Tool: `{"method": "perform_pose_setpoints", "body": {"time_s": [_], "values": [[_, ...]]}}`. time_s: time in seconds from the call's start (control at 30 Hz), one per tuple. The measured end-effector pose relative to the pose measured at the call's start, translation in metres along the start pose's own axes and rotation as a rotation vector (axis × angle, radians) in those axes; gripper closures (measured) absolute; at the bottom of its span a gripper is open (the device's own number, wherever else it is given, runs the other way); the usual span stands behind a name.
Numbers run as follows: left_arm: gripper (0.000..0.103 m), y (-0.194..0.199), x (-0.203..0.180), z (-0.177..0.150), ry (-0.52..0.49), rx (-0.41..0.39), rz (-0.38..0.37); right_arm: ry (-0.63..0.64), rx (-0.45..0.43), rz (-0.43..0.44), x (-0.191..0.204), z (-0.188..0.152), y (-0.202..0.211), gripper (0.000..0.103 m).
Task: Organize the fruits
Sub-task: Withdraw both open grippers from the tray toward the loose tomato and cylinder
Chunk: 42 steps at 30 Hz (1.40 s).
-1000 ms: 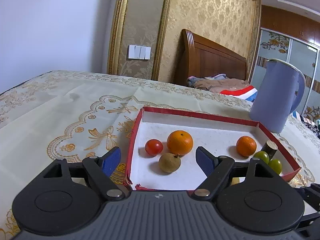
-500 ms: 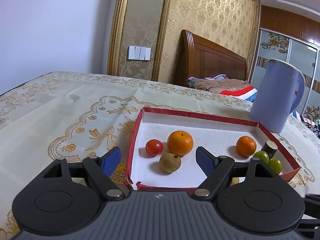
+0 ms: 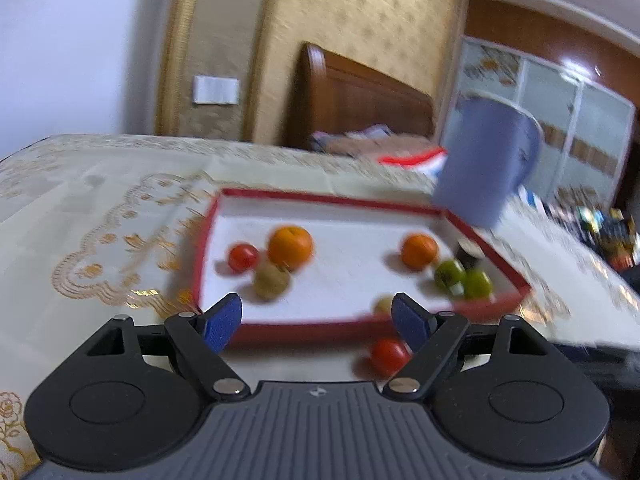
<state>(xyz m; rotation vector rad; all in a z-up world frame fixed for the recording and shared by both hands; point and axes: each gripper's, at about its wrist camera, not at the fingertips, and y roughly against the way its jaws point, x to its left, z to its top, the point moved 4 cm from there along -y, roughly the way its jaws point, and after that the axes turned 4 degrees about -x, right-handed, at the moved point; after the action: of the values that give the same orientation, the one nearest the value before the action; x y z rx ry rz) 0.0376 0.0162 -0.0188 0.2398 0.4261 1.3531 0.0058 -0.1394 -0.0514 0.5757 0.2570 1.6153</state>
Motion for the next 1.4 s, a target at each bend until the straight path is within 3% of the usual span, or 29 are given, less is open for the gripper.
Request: {"method": "perform_pose_setpoints", "body": {"time_s": [0.2, 0.4, 0.67, 0.83, 1.0, 1.13, 1.23, 1.4], "values": [[0.021, -0.001, -0.028, -0.014, -0.150, 0.038, 0.019, -0.089, -0.007, -0.007, -0.016, -0.001, 0.000, 0.023], [0.021, -0.009, -0.047, -0.020, -0.259, 0.050, 0.051, -0.082, -0.003, 0.002, -0.015, -0.001, -0.002, 0.018], [0.021, -0.035, -0.044, -0.023, -0.229, 0.159, 0.076, -0.141, -0.024, 0.011, -0.024, -0.002, 0.002, 0.011], [0.029, -0.027, -0.030, -0.023, -0.182, 0.136, 0.100, -0.143, -0.025, 0.007, -0.024, -0.002, 0.001, 0.010], [0.029, -0.003, -0.013, -0.024, -0.182, 0.063, 0.209, -0.143, -0.025, 0.009, -0.024, -0.001, 0.001, 0.008], [0.029, -0.005, 0.002, -0.024, -0.090, 0.102, 0.151, -0.126, -0.045, 0.014, -0.022, -0.001, 0.005, 0.005], [0.029, -0.009, -0.007, -0.025, -0.129, 0.123, 0.108, -0.081, -0.044, 0.027, -0.015, -0.002, 0.009, 0.004], [0.029, -0.016, -0.019, -0.026, -0.186, 0.129, 0.137, 0.060, -0.081, 0.028, 0.008, -0.005, 0.024, 0.003]]}}
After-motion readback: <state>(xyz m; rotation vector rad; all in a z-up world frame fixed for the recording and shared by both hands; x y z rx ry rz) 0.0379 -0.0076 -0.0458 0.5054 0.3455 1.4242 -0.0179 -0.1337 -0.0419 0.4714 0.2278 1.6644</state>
